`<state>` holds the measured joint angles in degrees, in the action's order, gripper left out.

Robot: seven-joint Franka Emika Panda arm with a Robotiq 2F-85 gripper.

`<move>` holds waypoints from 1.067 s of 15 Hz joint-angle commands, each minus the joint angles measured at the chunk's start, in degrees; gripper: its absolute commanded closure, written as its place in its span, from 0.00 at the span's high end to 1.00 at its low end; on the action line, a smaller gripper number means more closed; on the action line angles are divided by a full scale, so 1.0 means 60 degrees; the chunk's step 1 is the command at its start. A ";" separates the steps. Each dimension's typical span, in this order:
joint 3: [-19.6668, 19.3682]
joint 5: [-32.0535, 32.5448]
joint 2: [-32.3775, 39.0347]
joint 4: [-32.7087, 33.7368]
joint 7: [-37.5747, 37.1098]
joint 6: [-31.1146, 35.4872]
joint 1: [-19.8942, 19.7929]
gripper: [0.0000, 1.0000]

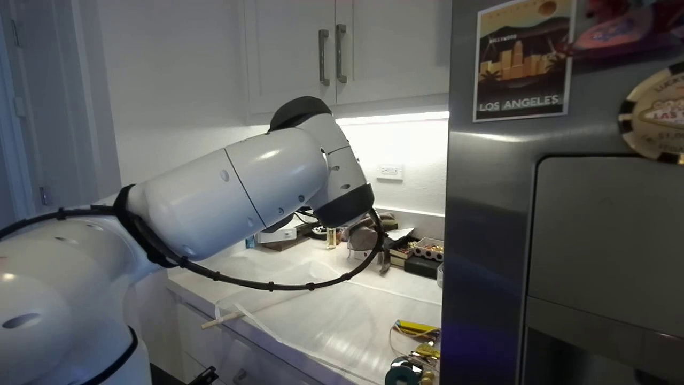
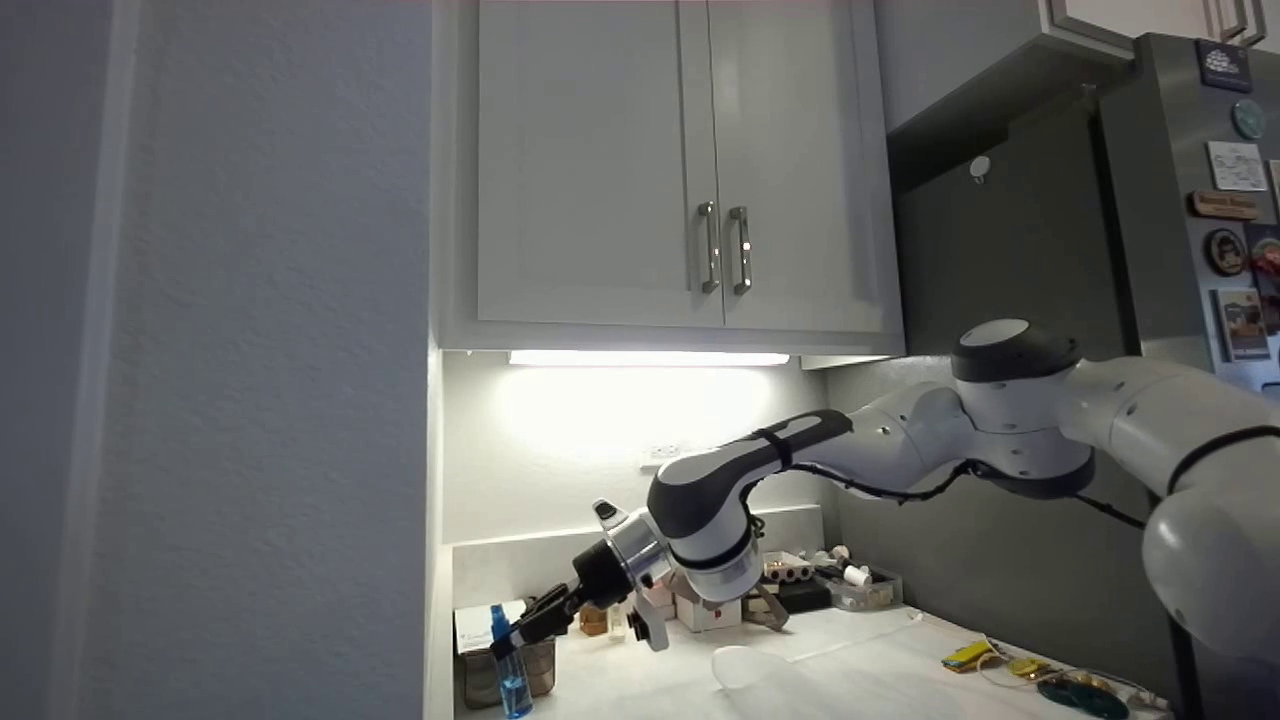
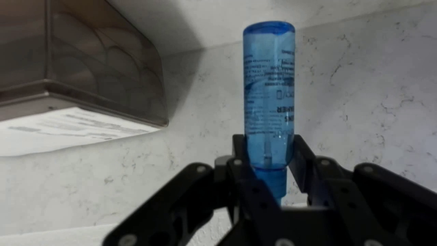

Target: Place the blue bottle upright on the bottom right corner of the counter, hang the white object on the side of the fridge

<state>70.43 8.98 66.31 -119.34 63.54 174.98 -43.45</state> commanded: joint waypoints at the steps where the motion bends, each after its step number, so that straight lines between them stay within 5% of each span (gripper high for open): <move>1: -0.0038 0.0217 0.0300 0.0498 -0.0282 -0.0374 0.0181 0.10; 16: -0.0248 0.0105 0.0648 0.1253 0.0171 -0.1543 0.0403 0.10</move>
<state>69.07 9.14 69.88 -113.72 63.96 167.84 -41.84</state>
